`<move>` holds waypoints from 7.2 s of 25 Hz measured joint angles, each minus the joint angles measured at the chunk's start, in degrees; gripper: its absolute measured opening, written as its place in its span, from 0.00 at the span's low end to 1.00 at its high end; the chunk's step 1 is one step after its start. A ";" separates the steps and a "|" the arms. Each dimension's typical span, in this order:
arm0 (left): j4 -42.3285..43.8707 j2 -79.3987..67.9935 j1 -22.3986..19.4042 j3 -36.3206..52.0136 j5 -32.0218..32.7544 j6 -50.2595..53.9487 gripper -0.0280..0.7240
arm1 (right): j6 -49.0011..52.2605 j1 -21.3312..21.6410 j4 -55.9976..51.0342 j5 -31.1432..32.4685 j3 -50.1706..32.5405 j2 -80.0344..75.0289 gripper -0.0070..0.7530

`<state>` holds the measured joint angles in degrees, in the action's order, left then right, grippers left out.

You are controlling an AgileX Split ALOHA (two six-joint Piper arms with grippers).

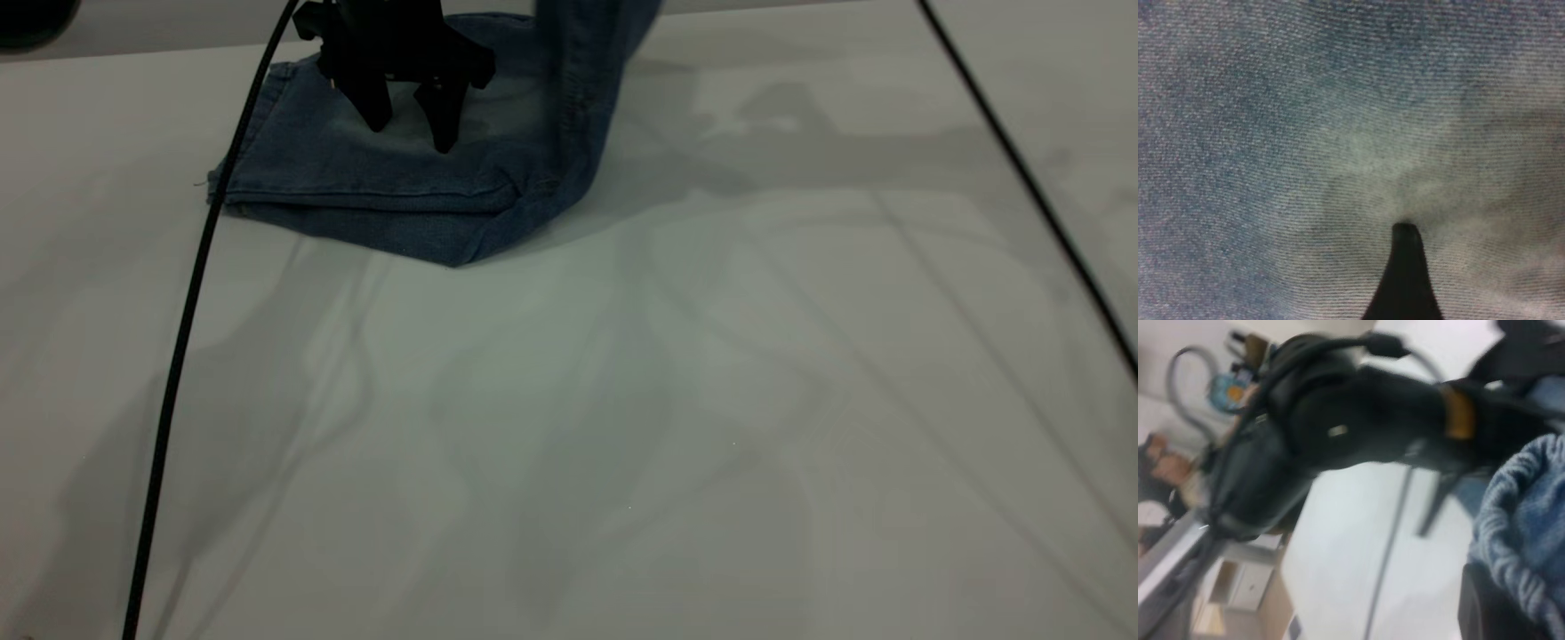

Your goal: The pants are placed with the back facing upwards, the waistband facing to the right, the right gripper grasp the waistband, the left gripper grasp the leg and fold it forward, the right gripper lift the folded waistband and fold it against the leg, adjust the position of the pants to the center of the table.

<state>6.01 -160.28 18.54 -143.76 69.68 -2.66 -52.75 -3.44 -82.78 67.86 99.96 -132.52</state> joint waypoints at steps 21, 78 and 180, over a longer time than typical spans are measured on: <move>3.78 7.15 -0.06 -0.52 0.73 -1.75 0.74 | -0.23 -4.56 -1.57 -1.27 0.50 0.00 0.09; 7.39 34.34 5.73 -1.60 0.34 -2.90 0.74 | -9.06 -23.40 -17.10 -30.40 0.89 -12.01 0.77; 1.39 7.62 -4.05 4.24 0.30 -2.16 0.74 | 38.75 2.28 75.38 2.15 19.27 29.69 0.78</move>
<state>7.40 -152.66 14.49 -139.53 69.99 -4.82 -14.00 -1.16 -7.40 70.01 119.23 -102.83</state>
